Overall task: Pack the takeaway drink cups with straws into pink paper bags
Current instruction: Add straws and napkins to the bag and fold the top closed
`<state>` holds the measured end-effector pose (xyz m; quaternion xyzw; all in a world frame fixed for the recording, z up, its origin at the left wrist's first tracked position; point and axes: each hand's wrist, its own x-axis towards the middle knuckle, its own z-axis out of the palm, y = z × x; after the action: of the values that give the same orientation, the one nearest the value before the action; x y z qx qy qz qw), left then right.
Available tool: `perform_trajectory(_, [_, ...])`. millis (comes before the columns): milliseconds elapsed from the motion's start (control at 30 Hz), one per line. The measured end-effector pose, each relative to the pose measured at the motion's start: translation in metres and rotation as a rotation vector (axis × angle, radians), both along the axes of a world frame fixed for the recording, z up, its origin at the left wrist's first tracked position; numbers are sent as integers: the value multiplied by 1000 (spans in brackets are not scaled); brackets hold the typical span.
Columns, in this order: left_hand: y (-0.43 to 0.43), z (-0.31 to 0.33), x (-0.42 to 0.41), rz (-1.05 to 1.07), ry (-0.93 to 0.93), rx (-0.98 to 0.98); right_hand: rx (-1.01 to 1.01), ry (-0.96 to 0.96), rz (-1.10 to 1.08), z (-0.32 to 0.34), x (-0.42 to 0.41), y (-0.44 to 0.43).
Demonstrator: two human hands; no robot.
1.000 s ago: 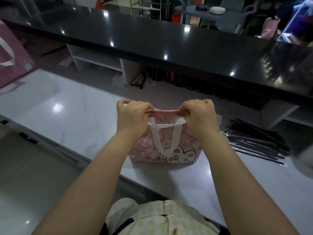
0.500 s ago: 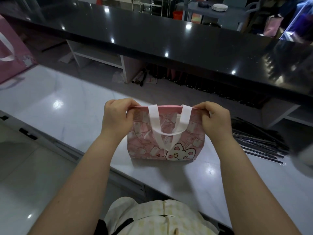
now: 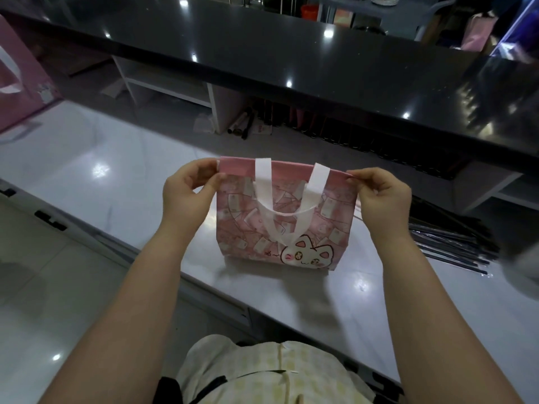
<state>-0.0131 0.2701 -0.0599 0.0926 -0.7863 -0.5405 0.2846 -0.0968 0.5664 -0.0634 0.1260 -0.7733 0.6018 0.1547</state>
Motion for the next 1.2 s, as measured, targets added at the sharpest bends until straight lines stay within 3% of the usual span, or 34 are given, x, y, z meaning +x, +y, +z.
perform_trajectory(133, [4, -3, -7, 61, 17, 124, -83, -12, -13, -6, -3, -10])
perform_trajectory(267, [3, -23, 6, 5, -1, 333, -213, -163, 83, -24, 10, -10])
perform_trajectory(400, [7, -66, 40, -54, -185, 334, -157, -235, 102, -66, 45, 6])
perform_trajectory(567, [7, -93, 54, 37, -248, 433, -231, -372, 71, -104, 72, 6])
perform_trajectory(767, [13, -95, 56, 12, -222, 415, -313, -357, 84, -96, 63, -4])
perform_trajectory(933, [17, -109, 69, 40, -248, 422, -333, -500, 81, -110, 75, 4])
perform_trajectory(1200, [12, -85, 76, 241, -127, 520, -403, -484, 196, -79, 64, -39])
